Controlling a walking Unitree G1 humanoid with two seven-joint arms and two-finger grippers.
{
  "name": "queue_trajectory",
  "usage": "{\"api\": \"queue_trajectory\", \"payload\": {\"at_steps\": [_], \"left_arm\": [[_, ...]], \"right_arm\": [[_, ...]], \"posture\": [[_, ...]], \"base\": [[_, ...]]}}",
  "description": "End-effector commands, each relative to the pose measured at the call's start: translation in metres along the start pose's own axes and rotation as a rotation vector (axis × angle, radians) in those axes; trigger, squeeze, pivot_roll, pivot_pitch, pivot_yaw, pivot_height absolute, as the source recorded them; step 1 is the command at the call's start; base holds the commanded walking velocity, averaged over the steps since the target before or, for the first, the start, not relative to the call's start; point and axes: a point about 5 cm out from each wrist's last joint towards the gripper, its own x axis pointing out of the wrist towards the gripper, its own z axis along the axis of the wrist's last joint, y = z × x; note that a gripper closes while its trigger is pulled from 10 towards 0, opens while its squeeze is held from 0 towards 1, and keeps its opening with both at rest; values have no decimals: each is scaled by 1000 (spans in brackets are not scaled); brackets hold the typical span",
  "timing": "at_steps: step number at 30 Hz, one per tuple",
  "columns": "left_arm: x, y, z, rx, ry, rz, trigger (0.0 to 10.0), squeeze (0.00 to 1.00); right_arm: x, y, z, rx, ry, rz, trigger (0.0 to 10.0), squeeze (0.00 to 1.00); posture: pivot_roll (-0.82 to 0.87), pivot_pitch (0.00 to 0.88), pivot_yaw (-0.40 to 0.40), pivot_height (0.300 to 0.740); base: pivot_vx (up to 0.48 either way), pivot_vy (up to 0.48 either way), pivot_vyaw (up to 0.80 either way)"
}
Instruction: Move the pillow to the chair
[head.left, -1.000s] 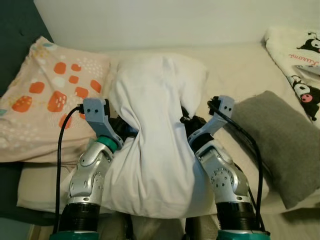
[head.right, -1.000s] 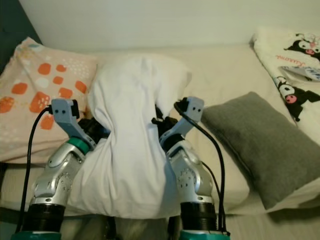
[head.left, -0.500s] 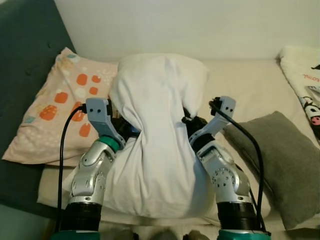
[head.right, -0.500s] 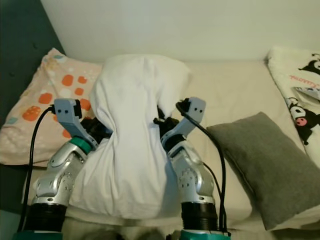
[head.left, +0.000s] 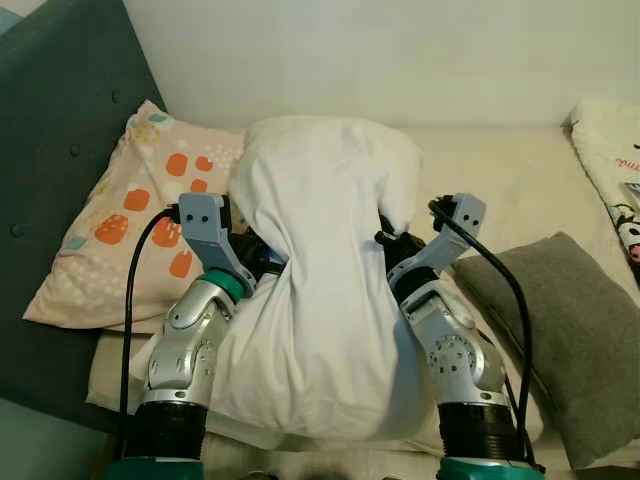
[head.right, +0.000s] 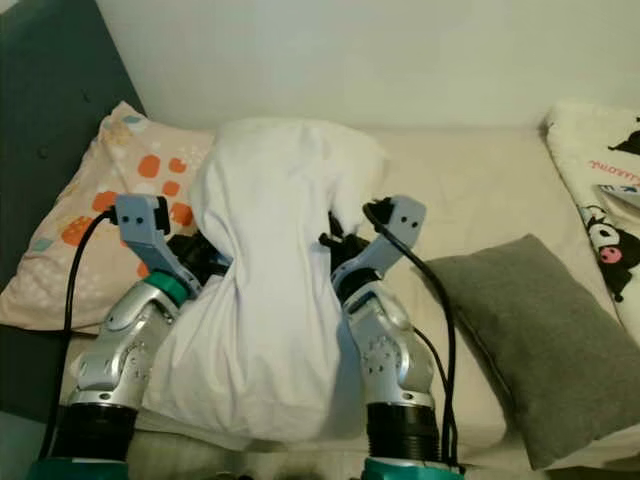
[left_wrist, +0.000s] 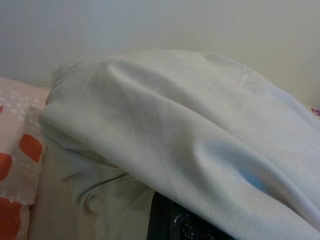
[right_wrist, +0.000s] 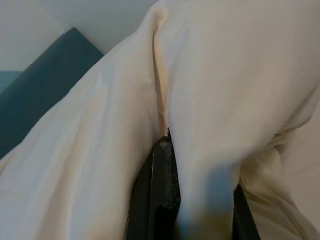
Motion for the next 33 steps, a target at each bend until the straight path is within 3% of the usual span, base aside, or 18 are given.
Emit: {"api": "queue_trajectory", "payload": {"at_steps": [1,8,12,22,33], "left_arm": [[8,-19,3,8,-14,-86,10000,0],[8,-18,6,27,-27,-72,10000,0],[10,-18,8,33,-32,-68,10000,0],[32,-42,9,16,-40,-132,10000,0],[38,-46,3,28,-21,-128,10000,0]], "right_arm": [[8,29,-2,-21,3,103,10000,0],[10,30,5,-112,-57,81,10000,0],[11,29,10,-118,-87,60,10000,0],[6,20,23,-205,-144,9,10000,0],[-7,7,33,-260,-179,-58,10000,0]], "posture": [[61,4,105,740],[65,4,98,740],[65,5,96,740],[4,5,104,740],[-69,16,120,740]], "base": [[0,0,0],[0,0,0],[0,0,0],[0,0,0],[0,0,0]]}}
